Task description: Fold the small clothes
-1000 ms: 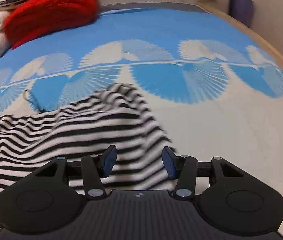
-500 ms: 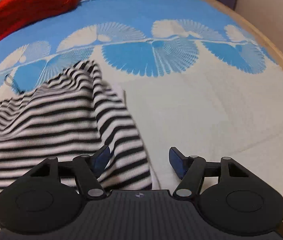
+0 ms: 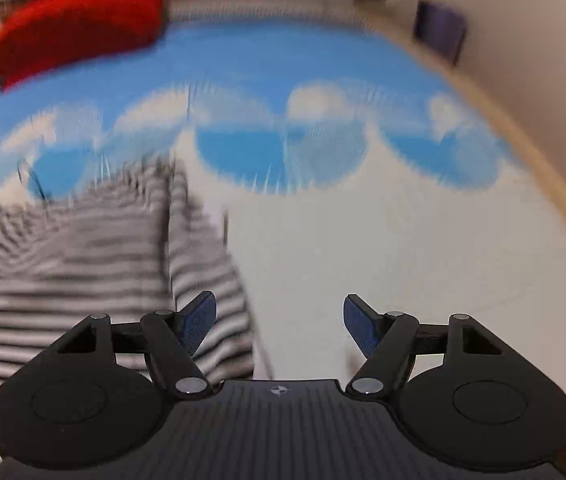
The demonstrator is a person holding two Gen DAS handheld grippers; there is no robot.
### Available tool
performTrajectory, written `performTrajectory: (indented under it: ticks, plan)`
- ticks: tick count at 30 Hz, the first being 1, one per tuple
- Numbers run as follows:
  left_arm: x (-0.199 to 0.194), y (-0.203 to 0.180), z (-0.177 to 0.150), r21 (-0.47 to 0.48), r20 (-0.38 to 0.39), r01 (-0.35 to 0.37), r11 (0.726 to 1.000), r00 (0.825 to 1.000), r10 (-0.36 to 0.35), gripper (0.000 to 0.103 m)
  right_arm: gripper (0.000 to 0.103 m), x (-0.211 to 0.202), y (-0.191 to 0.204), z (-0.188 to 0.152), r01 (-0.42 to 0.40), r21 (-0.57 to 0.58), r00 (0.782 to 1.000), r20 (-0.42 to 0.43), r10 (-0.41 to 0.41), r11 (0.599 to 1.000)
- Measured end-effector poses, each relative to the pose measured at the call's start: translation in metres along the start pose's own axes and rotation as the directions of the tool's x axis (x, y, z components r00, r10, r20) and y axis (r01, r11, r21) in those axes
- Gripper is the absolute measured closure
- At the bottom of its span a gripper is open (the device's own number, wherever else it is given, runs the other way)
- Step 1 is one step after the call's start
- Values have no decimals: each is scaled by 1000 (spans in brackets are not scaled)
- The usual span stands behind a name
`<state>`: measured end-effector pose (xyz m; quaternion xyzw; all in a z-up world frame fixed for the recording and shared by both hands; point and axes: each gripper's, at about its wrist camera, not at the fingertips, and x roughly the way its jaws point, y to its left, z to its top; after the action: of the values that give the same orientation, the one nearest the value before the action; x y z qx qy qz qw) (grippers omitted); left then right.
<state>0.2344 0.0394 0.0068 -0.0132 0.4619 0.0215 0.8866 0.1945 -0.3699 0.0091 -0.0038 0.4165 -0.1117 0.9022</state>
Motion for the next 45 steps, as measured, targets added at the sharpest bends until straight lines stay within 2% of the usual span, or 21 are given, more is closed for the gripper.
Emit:
performTrajectory:
  ticks: [1, 3, 5, 9, 11, 12, 13, 15, 18, 20, 29, 32, 34, 35, 37, 42, 45]
  plan:
    - [-15, 2, -1, -18, 17, 11, 1000, 1000, -11, 17, 31, -12, -1, 2, -2, -1, 999, 51, 2, 1000]
    - [-45, 5, -6, -40, 64, 35, 999, 997, -33, 15, 31, -31, -3, 3, -30, 4, 992, 122, 30, 1000]
    - [-72, 2, -18, 9, 114, 39, 999, 993, -40, 15, 30, -50, -5, -1, -86, 13, 981, 177, 82, 996]
    - [-103, -5, -54, 122, 234, -5, 993, 972, -23, 12, 29, -84, -1, -19, -164, 8, 956, 249, 157, 986]
    - [-107, -8, -74, 144, 275, -26, 989, 961, -15, 12, 27, -97, 1, -37, -197, 11, 945, 270, 187, 980]
    - [-106, -8, -83, 137, 282, -28, 990, 959, -12, 12, 27, -98, 4, -43, -200, 13, 948, 255, 191, 980]
    - [-102, -6, -90, 119, 274, -20, 993, 962, -13, 12, 27, -97, 8, -47, -199, 11, 955, 229, 191, 980]
    - [-95, -2, -98, 60, 245, -12, 998, 970, -3, 12, 27, -101, 13, -53, -217, -11, 947, 241, 214, 976]
    - [-90, -1, -101, 36, 243, -38, 999, 970, 28, 12, 27, -101, 23, -59, -176, -78, 955, 230, 189, 981]
    - [-86, 1, -101, 31, 226, -33, 999, 974, 25, 12, 27, -99, 24, -60, -167, -84, 959, 217, 182, 982]
    - [-67, 1, -104, 33, 157, -44, 998, 987, 38, 15, 27, -90, 6, -61, -158, 42, 971, 187, 147, 987]
    - [-64, 3, -103, 42, 146, -19, 999, 989, 13, 26, 27, -87, 6, -61, -150, 46, 973, 183, 139, 988]
    - [-61, 6, -105, 46, 134, 2, 999, 991, -8, 44, 27, -86, 7, -61, -147, 39, 974, 181, 137, 988]
    - [-60, 8, -106, 45, 128, 8, 999, 992, -14, 48, 27, -86, 8, -61, -146, 35, 974, 181, 138, 989]
    - [-57, 12, -108, 50, 115, 14, 999, 993, -19, 63, 27, -85, 9, -61, -145, 26, 974, 180, 138, 989]
    - [-48, 23, -115, 55, 85, -7, 998, 996, 2, 75, 27, -83, 9, -61, -139, 15, 976, 173, 134, 990]
    - [-46, 36, -114, -1, 67, 11, 1000, 998, -11, 75, 27, -81, 6, -62, -137, 20, 977, 170, 132, 990]
